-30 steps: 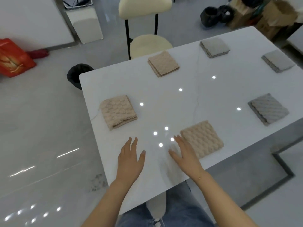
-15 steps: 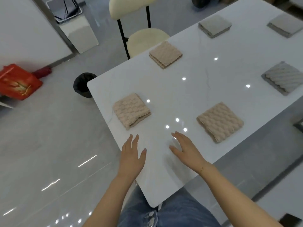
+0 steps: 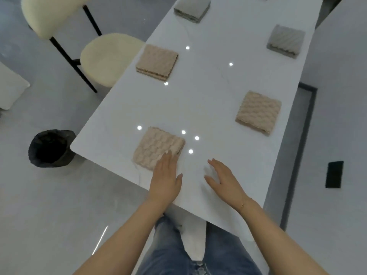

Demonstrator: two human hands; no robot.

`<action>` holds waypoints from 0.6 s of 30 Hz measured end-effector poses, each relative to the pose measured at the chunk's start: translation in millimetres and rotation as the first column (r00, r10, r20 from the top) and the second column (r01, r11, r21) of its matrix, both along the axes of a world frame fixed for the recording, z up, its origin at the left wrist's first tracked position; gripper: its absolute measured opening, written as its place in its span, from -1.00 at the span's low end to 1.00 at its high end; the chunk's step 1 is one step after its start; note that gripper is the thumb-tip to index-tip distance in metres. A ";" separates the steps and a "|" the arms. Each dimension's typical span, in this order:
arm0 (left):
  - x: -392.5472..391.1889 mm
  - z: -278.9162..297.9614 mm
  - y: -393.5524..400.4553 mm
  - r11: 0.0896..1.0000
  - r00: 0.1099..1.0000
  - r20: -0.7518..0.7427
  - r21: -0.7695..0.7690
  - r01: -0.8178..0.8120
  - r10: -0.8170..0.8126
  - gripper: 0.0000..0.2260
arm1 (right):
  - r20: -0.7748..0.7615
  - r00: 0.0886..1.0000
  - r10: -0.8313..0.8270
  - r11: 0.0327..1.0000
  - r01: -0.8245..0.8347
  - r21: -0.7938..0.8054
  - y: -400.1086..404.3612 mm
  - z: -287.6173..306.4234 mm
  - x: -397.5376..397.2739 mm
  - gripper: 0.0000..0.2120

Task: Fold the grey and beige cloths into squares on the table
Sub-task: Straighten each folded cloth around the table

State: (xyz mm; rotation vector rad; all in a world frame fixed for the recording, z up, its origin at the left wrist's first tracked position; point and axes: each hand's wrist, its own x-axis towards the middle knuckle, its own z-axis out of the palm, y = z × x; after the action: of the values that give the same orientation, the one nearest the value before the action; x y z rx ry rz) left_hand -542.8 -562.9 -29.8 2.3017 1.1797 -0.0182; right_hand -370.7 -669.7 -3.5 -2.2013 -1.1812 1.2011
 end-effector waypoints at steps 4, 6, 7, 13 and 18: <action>11.3 -6.0 18.6 0.997 0.984 -0.168 0.027 0.066 -0.060 -0.40 | -0.008 0.992 -0.129 0.991 0.128 -0.030 -9.0 1.7 -21.1 -0.46; 17.4 -12.5 14.0 1.000 0.963 -0.268 -0.014 0.015 -0.018 -0.37 | -0.021 0.992 -0.127 0.991 0.126 -0.046 -14.8 -0.5 -21.9 -0.46; 17.8 -17.6 9.2 1.000 0.955 -0.298 -0.028 -0.002 -0.006 -0.36 | -0.014 0.991 -0.129 0.990 0.128 -0.061 -18.5 -0.9 -23.7 -0.46; 18.6 -25.7 2.2 0.997 0.921 -0.383 0.049 -0.055 0.070 -0.41 | -0.055 0.995 -0.088 0.990 0.081 -0.116 -14.3 -5.8 -35.1 -0.47; 27.4 -34.8 78.0 0.964 0.897 -0.395 0.085 0.251 -0.198 -0.42 | -0.030 0.968 -0.249 0.965 0.246 -0.091 47.8 -10.1 -55.0 -0.48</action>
State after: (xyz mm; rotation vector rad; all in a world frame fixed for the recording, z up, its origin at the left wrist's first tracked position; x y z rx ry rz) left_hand -515.3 -484.8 -64.6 2.6235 1.1124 -0.5136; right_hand -425.8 -621.9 -13.6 -2.2945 -0.8215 1.2048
